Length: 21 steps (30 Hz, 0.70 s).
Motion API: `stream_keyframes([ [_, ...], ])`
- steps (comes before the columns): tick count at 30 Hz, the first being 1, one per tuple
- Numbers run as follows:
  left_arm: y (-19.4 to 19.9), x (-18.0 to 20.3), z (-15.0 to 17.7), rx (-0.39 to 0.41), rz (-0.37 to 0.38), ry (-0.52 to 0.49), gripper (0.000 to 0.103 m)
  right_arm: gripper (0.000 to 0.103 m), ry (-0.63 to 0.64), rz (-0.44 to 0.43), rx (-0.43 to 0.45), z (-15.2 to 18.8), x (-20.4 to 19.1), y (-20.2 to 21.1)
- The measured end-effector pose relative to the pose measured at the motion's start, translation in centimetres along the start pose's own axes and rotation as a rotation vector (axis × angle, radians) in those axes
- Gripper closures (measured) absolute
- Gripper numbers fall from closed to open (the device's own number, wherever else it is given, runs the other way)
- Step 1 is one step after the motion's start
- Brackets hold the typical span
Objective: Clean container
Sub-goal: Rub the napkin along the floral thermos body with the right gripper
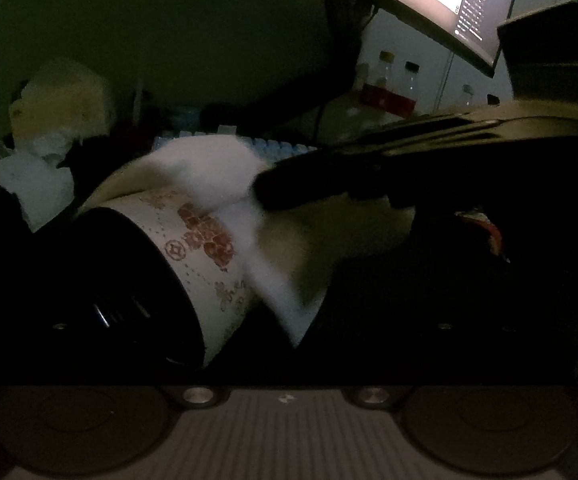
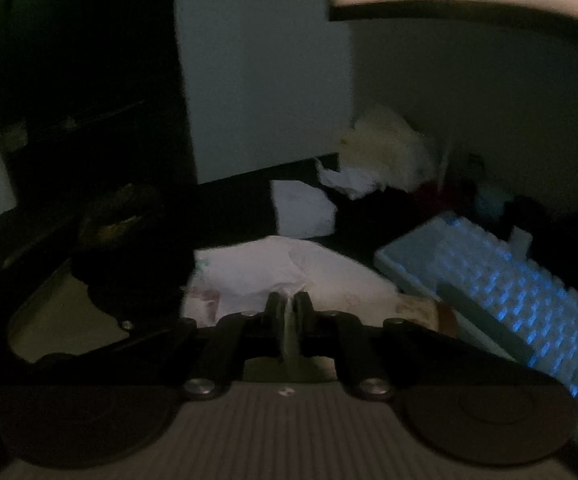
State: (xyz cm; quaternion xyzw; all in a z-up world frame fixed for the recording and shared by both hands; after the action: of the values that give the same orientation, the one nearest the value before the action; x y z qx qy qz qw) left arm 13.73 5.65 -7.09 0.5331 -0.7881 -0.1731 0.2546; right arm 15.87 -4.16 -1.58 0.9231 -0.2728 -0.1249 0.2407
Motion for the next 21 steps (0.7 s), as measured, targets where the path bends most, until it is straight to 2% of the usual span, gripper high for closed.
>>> stream_keyframes([
  [4,-0.1,-0.1,0.0,0.006,0.004,-0.006,0.0,0.093,-0.086,0.102,0.002,0.0,3.4,0.0],
  [7,-0.4,0.0,0.0,0.005,-0.009,-0.025,0.0,0.094,-0.077,0.12,0.008,-0.4,2.8,-0.2],
  [10,-0.7,0.1,0.0,0.004,-0.013,-0.044,0.0,0.094,-0.027,-0.015,0.033,-0.6,-0.3,-0.6],
  [13,-0.7,0.1,0.1,0.005,-0.003,-0.052,0.0,0.094,0.101,-0.049,0.046,-0.5,-3.5,-0.6],
  [15,-0.7,0.0,0.1,0.009,0.006,-0.045,0.0,0.094,0.108,-0.055,0.043,-0.4,-3.6,-0.6],
  [18,-0.6,-0.2,0.1,0.014,0.015,-0.037,0.0,0.094,0.035,0.021,0.035,-0.4,-0.9,-0.5],
  [21,-0.6,-0.1,0.2,0.015,0.014,-0.038,0.0,0.094,-0.061,0.153,0.023,-0.1,3.0,-0.5],
])
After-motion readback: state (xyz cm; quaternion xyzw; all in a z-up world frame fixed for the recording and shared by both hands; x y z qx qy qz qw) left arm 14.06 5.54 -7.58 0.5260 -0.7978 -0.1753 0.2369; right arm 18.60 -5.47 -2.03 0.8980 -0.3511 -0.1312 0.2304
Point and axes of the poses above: each gripper's, at about its wrist camera, not at the fingertips, and y roughly against the way its jaws point, x to its right, z to its underside, the point moved 4 cm from there along -y, roughly the way its jaws point, and after that the axes turned 2 degrees about -z, right-handed, at the moved point
